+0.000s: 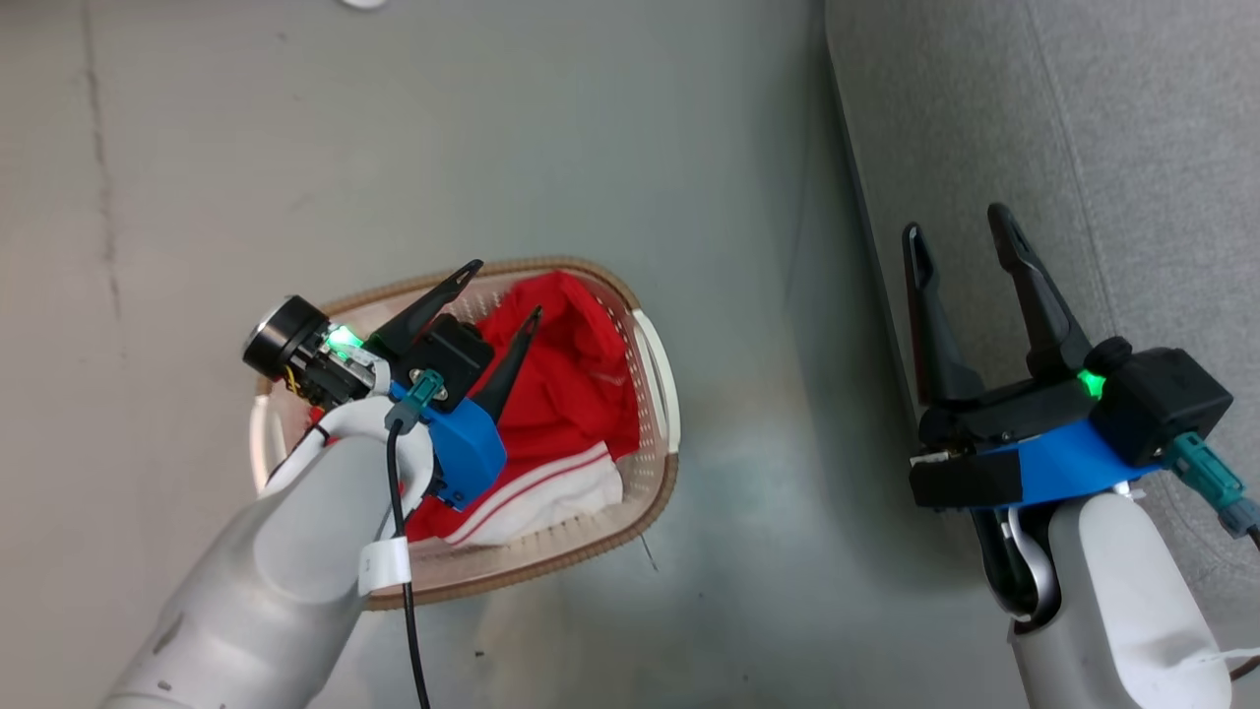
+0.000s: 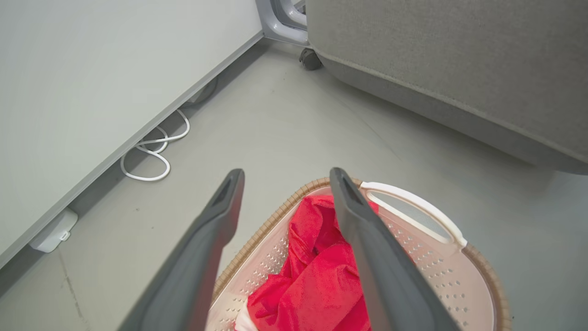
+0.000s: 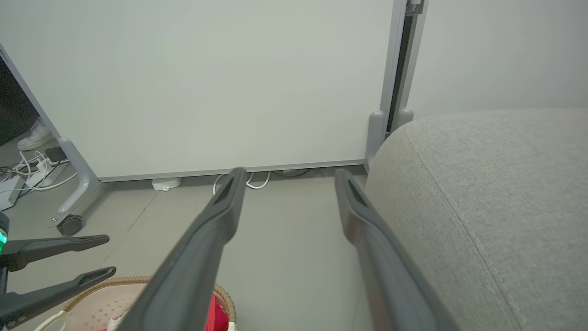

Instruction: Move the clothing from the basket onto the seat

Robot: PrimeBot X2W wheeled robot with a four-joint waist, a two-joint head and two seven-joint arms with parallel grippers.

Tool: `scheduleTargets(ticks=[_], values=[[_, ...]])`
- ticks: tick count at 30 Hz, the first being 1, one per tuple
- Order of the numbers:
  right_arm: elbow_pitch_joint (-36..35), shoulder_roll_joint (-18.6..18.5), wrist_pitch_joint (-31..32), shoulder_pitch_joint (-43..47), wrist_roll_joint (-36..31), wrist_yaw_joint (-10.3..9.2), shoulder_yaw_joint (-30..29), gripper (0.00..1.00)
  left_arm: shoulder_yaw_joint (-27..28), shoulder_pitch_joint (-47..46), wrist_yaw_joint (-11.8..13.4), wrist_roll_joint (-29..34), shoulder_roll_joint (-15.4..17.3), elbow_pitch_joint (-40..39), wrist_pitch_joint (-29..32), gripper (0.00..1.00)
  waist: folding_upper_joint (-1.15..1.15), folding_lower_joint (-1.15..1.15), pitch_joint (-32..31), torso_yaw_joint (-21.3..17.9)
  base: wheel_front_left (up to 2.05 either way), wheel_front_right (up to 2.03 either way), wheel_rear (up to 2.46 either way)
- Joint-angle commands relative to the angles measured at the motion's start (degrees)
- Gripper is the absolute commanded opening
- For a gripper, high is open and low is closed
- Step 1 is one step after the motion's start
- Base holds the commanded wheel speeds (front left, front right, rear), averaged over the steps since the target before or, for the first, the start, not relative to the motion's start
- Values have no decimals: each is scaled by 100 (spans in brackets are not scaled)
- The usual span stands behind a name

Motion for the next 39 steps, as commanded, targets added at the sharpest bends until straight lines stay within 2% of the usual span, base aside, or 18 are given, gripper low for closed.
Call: scheduleTargets(ticks=[1,8,16,23,34,39], values=[[-44,-10,-22,-141,-23,3,14,100,-158,-218,-4,-71,74,160,-18,100,0,-1,409,-172,0,0,0],[-179,-10,-21,-431,-46,3,88,100,-916,-758,-3,-258,187,978,-18,100,0,-1,1055,-330,0,0,0],[-332,-10,-22,-664,-76,2,101,100,-1859,-1254,-4,-395,126,1988,174,100,0,-1,1656,-424,0,0,0],[-453,-10,-22,-784,-81,3,84,100,-2396,-1642,-4,-496,117,2299,282,100,0,-1,2089,-445,0,0,0],[-746,-10,-22,-851,-16,2,106,100,-2819,-2190,-4,-428,220,2615,600,100,0,-1,2684,-584,0,0,0],[-941,-10,-22,-818,31,2,87,100,-2923,-2315,31,-356,313,2677,1041,100,0,-1,2884,-694,0,0,0]])
